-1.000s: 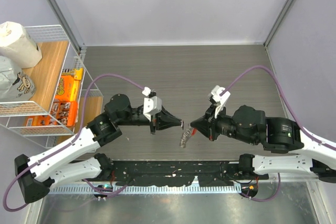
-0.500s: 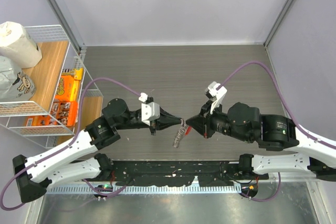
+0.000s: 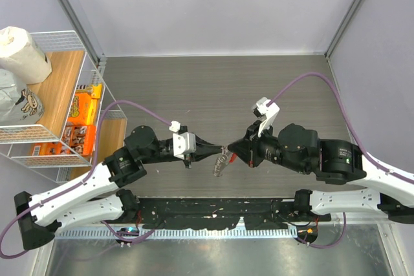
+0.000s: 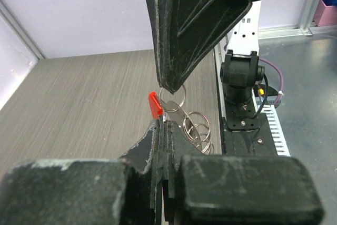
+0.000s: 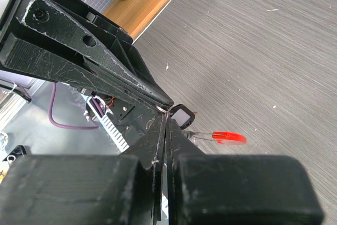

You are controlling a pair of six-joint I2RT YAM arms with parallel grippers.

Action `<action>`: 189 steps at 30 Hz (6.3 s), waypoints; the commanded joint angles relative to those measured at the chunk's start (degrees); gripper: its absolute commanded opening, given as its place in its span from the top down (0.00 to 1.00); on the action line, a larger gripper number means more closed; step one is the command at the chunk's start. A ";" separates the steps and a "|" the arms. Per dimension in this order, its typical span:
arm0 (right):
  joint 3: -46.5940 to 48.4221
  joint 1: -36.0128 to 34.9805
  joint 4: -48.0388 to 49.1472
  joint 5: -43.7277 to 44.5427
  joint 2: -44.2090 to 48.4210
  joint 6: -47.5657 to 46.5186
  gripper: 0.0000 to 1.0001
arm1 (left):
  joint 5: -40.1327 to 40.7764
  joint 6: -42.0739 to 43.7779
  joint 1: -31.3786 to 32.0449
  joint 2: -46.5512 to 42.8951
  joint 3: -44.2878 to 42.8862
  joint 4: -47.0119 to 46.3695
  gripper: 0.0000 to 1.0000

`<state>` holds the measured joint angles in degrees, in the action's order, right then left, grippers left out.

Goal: Put the keys on the keyring

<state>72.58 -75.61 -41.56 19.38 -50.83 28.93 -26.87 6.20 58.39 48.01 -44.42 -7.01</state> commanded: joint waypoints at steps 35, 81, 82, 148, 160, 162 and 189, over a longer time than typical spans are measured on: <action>1.78 1.08 5.44 -1.18 -1.29 3.50 0.94 | 6.92 3.82 2.08 -2.66 0.22 -1.26 1.00; 1.43 1.08 5.53 -0.13 -1.55 4.12 0.95 | 7.36 5.84 4.19 -3.71 -0.66 -0.11 1.00; 1.34 1.08 5.53 0.22 -1.64 4.38 0.94 | 7.19 5.93 4.36 -3.71 -0.49 -0.20 1.00; -1.12 1.08 12.64 -8.82 6.44 -8.00 0.94 | 7.11 1.90 6.21 -6.17 -8.74 5.86 0.59; -1.47 1.08 18.70 -17.43 8.11 -17.32 0.94 | 1.91 -8.22 6.30 -4.33 -13.49 6.13 0.62; -1.21 1.08 19.67 -18.50 8.12 -18.73 0.94 | 1.65 -9.18 6.30 -3.98 -14.11 6.30 0.63; 1.96 0.91 23.63 -24.12 5.39 -26.12 0.95 | -1.96 -14.55 6.21 -1.08 -17.27 5.95 0.73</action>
<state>71.70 -74.52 -22.28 -4.23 -45.60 3.95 -27.53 -7.40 64.45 46.57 -59.13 0.51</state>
